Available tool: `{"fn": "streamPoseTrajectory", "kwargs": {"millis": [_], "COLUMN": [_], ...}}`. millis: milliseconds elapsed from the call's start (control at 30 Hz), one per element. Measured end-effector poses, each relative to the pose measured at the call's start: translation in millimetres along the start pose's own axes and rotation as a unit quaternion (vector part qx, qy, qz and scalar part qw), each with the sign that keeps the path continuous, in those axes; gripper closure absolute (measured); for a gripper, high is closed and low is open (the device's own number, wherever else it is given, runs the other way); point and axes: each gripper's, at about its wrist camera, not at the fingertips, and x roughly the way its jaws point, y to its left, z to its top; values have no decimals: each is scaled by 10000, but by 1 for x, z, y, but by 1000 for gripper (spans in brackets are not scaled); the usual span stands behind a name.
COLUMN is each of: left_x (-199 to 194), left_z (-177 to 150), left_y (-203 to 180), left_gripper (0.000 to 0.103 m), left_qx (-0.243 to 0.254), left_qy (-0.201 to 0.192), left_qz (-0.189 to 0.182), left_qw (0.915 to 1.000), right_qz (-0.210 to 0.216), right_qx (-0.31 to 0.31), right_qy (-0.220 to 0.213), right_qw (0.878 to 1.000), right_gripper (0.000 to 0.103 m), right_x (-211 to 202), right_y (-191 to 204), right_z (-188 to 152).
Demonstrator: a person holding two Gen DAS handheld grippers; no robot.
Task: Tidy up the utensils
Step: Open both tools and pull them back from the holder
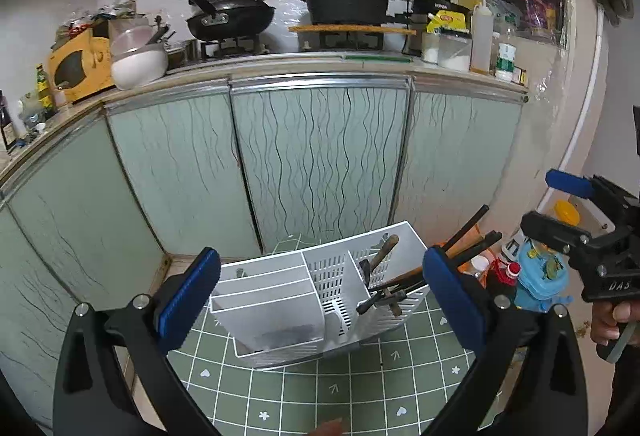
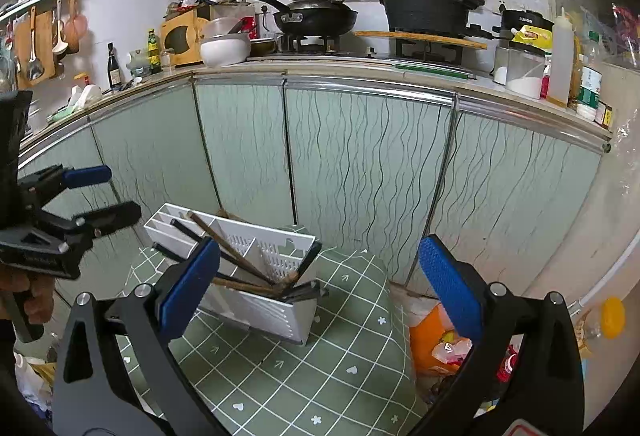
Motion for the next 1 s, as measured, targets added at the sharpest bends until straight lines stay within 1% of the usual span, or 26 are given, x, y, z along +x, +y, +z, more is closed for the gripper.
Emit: {"fn": "streamPoseTrajectory", "kwargs": {"millis": [167, 233, 400, 600, 733, 933, 1000], "left_x": [-18, -23, -34, -43, -48, -62, -65], "left_z": [-8, -14, -31, -65, -88, -124, -134], "left_y": [1, 0, -2, -4, -5, -4, -4], "left_gripper": [4, 4, 4, 4, 4, 4, 4], "left_qx": [-34, -18, -60, -173, -238, -433, -453], "left_qy": [-134, -175, -201, -181, -128, -249, -225], "left_qz": [157, 165, 291, 407, 490, 780, 838], "left_qw": [9998, 9997, 9994, 9989, 9984, 9957, 9952], "right_qz": [-50, -43, -103, -166, -228, -319, -376], "right_qx": [-84, -109, -191, -191, -304, -271, -257], "right_qy": [30, 56, 89, 146, 204, 229, 238], "right_qw": [9999, 9999, 9997, 9996, 9991, 9989, 9987], "right_gripper": [7, 7, 7, 7, 7, 7, 7], "right_x": [-11, -15, -25, -37, -42, -49, -52], "right_y": [9, 13, 23, 33, 43, 55, 58], "right_z": [-13, -21, -42, -75, -96, -129, -139]}}
